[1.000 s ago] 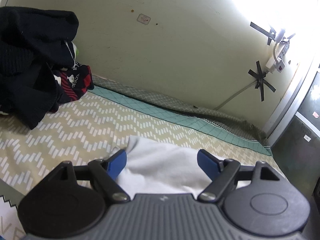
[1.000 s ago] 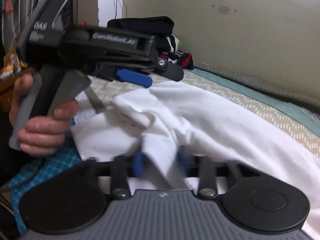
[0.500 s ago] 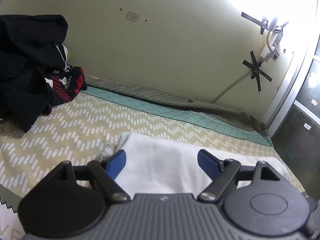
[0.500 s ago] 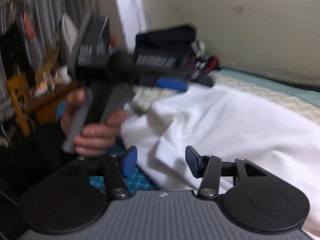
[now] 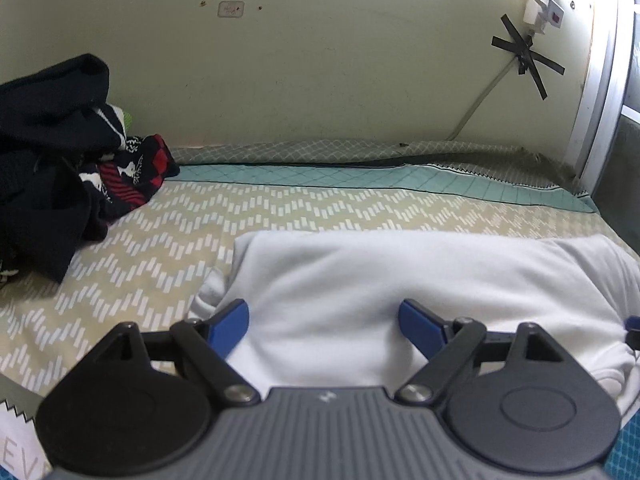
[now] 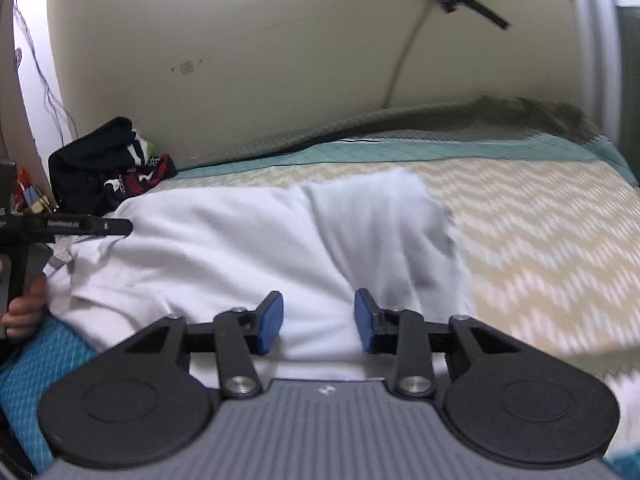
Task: Fold small clothes
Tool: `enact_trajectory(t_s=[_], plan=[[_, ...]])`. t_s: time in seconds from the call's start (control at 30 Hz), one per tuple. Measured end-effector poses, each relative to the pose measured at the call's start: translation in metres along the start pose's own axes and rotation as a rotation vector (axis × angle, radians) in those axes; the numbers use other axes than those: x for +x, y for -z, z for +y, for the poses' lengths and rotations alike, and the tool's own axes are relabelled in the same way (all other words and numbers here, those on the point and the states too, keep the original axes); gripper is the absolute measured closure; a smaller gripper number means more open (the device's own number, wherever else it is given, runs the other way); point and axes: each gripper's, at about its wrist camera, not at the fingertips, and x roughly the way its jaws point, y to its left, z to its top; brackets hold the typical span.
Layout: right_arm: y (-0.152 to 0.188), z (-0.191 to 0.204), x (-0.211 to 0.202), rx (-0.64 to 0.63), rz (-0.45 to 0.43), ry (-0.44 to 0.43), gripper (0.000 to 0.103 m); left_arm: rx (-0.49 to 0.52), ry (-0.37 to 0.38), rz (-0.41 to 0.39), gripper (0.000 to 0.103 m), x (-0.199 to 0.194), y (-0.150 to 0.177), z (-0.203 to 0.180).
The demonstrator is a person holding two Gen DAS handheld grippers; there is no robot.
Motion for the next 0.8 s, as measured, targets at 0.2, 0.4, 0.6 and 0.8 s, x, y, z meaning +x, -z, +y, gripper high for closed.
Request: enact_trajectory(t_s=[0.2,0.4,0.6,0.8], plan=[[-0.002,-0.002,-0.033,0.041,-0.094,-0.037,0.053,-0.065,0.113,-0.135,0.013,-0.026,-0.003,0.007],[-0.036,0.009,-0.019,0.077,-0.217,-0.016,0.042,-0.005,0.057,-0.055,0.013,-0.006,-0.004,-0.009],[-0.021,0.012,0.030,0.044,-0.087,0.086,0.037,0.026,-0.003,0.024,0.007,0.009,-0.001,-0.013],[-0.017,0.007,0.025,0.079,-0.111,0.042,0.026,0.060,-0.017,0.062,0.000,0.016,0.001,-0.018]])
